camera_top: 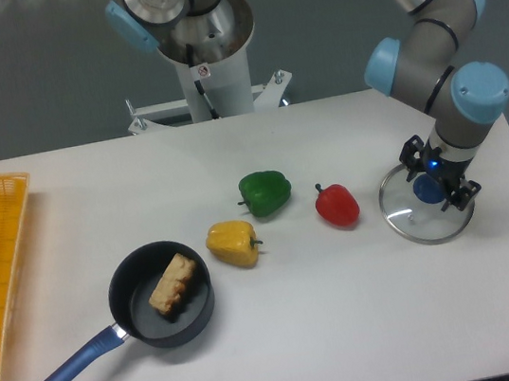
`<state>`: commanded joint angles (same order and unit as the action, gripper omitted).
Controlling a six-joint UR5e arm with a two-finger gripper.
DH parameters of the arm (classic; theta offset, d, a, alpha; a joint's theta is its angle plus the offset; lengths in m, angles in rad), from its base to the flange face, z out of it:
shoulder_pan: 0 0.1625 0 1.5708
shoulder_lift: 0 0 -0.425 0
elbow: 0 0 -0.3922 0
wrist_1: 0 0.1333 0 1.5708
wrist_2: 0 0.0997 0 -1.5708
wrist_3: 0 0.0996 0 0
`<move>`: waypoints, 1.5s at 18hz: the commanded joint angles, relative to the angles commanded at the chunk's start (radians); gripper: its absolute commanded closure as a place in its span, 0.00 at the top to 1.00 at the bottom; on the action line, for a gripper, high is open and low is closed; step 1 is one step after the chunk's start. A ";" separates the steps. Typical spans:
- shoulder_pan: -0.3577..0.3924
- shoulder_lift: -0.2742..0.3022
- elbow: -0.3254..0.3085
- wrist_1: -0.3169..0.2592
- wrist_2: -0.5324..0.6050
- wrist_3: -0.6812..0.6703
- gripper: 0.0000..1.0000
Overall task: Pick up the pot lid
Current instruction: 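Close the gripper on the blue knob of the lid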
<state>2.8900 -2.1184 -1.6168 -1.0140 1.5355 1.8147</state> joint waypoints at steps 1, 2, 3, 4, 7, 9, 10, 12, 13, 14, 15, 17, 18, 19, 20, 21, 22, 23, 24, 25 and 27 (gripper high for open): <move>0.000 0.000 0.000 0.000 -0.002 0.000 0.82; 0.000 0.000 0.000 0.000 -0.002 0.000 0.81; 0.000 0.000 0.000 0.000 -0.002 0.000 0.79; 0.000 0.000 0.000 0.000 0.000 -0.002 0.78; 0.000 0.000 0.000 0.000 0.000 -0.002 0.73; 0.000 0.000 0.002 0.000 0.000 -0.002 0.73; 0.002 0.000 0.002 0.002 0.000 -0.002 0.72; 0.002 0.000 0.002 0.002 0.000 -0.002 0.70; 0.000 0.000 0.002 0.002 0.000 -0.002 0.67; 0.000 0.000 0.002 0.002 0.000 -0.002 0.66; 0.000 0.002 0.002 0.002 0.000 -0.003 0.66; 0.000 0.002 0.002 0.002 0.000 -0.005 0.63; 0.000 0.002 0.002 0.002 0.000 -0.006 0.63; 0.000 0.002 0.002 0.002 0.000 -0.006 0.62; 0.000 0.002 0.002 0.002 0.000 -0.008 0.62; 0.000 0.002 0.002 0.002 0.000 -0.008 0.62; 0.000 0.002 0.002 0.002 0.000 -0.008 0.62; 0.000 0.002 0.002 0.002 0.000 -0.008 0.62; -0.002 0.003 0.002 0.002 0.000 -0.009 0.62; -0.003 0.005 0.002 0.000 0.000 -0.011 0.62; -0.006 0.008 0.002 0.000 0.002 -0.012 0.62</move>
<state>2.8839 -2.1108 -1.6153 -1.0140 1.5370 1.8024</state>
